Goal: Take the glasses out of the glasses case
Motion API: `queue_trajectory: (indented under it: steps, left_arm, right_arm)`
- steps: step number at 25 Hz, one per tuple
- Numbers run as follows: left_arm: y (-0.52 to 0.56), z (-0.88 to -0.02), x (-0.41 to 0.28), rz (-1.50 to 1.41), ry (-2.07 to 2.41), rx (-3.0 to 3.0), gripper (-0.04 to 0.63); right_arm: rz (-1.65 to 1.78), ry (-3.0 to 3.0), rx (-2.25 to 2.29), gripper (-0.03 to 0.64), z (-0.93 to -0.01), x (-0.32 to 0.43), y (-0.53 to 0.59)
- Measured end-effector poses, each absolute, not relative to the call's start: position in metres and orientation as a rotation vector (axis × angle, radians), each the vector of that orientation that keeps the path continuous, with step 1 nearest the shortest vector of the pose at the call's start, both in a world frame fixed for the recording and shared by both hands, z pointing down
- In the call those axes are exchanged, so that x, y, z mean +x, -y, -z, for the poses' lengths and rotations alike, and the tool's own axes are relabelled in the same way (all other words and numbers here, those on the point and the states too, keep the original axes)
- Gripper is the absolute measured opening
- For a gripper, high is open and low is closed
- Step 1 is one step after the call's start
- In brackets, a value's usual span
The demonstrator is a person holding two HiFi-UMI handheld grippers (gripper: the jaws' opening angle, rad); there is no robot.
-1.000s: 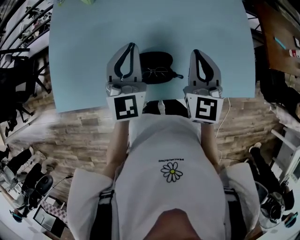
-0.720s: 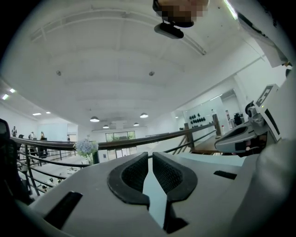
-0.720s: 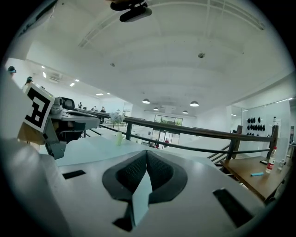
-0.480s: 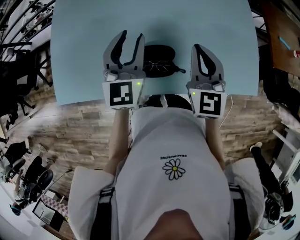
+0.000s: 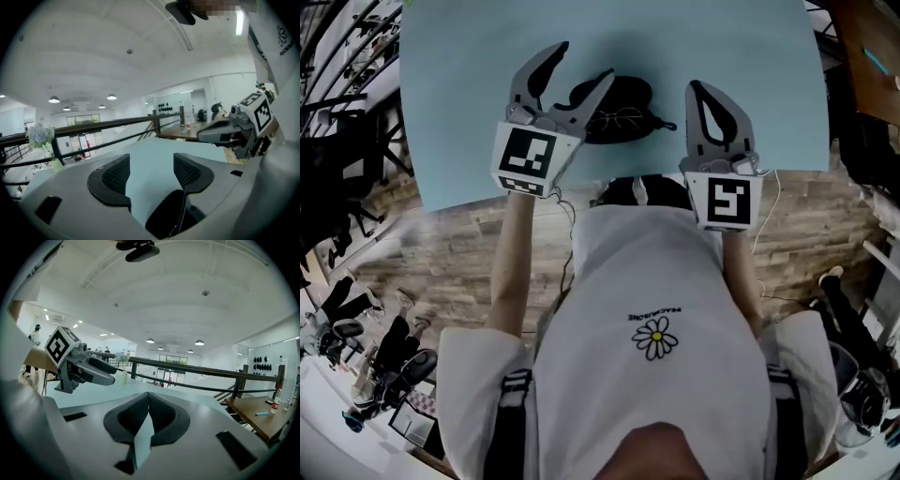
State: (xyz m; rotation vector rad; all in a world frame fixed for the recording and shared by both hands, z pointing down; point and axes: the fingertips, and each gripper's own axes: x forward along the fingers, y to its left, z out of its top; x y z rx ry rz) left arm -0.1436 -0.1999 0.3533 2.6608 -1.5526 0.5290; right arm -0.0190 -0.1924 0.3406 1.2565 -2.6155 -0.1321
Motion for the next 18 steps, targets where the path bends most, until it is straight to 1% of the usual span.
queue_trajectory:
  steps: [4,9,18]
  left_arm:
    - [0.186,-0.395,-0.117,-0.794,1.204,2.746,0.293]
    - [0.161,-0.447,-0.088,-1.101,0.783,2.799,0.296]
    - [0.138,-0.521,-0.085,-1.535,0.295,2.688,0.295]
  right_arm:
    - [0.121,2.593,1.256,0.009,-0.347,-0.011,0.19]
    - [0.134,2.544,1.211,0.009,-0.362,-0.004,0.186]
    - [0.062,2.49,1.178,0.009,-0.383,0.014,0.179]
